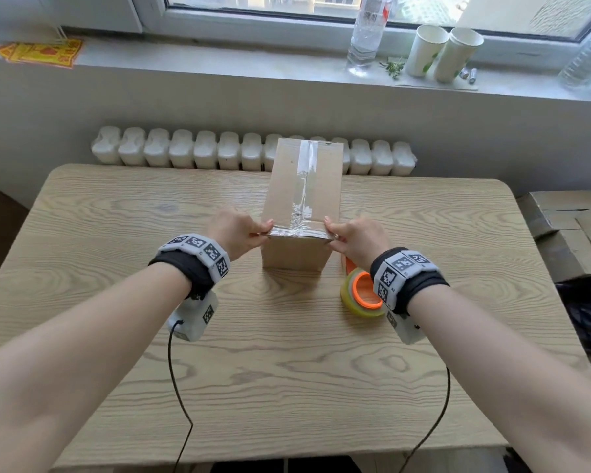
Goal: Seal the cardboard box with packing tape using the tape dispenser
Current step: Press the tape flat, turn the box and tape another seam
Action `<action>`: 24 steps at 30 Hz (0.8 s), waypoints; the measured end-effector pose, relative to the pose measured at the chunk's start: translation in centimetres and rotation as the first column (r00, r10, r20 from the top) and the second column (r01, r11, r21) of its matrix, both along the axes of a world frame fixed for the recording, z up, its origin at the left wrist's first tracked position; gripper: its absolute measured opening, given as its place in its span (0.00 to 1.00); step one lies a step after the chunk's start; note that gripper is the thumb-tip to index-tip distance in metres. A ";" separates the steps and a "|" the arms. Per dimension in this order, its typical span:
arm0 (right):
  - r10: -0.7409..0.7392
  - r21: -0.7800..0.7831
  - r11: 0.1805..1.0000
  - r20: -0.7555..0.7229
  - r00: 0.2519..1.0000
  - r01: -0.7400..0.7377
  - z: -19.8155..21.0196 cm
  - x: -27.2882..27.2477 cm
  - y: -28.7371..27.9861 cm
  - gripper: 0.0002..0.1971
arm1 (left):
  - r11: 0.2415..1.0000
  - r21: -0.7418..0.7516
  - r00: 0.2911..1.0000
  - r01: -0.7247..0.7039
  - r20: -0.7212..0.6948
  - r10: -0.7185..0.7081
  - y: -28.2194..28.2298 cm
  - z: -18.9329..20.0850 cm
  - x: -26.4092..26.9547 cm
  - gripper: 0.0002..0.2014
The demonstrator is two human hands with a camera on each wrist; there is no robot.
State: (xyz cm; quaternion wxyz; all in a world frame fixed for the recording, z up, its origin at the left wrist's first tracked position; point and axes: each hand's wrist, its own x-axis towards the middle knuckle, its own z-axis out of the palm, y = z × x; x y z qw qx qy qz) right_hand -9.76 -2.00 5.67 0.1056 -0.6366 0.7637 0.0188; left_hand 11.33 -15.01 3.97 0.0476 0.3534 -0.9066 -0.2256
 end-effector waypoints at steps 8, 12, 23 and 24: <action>0.222 -0.036 0.974 -0.011 0.975 -0.222 -0.9 4.2 0.5 0.43 | 1.000 -0.014 0.994 -0.011 0.109 0.012 0.3 0.6 -0.3 0.15; 0.186 0.012 0.982 0.058 0.981 -0.187 -1.5 5.1 0.9 0.41 | 0.999 0.013 0.994 0.035 0.100 -0.036 1.0 1.5 0.1 0.15; -0.131 0.019 0.991 0.085 0.988 0.130 -0.6 8.7 -0.4 0.51 | 0.986 -0.144 0.988 0.089 -0.109 -0.105 3.9 1.6 3.1 0.21; -0.112 0.020 0.994 0.097 0.989 0.111 -0.5 8.5 -0.4 0.50 | 0.973 -0.208 0.983 0.098 -0.131 -0.127 3.8 1.6 3.1 0.22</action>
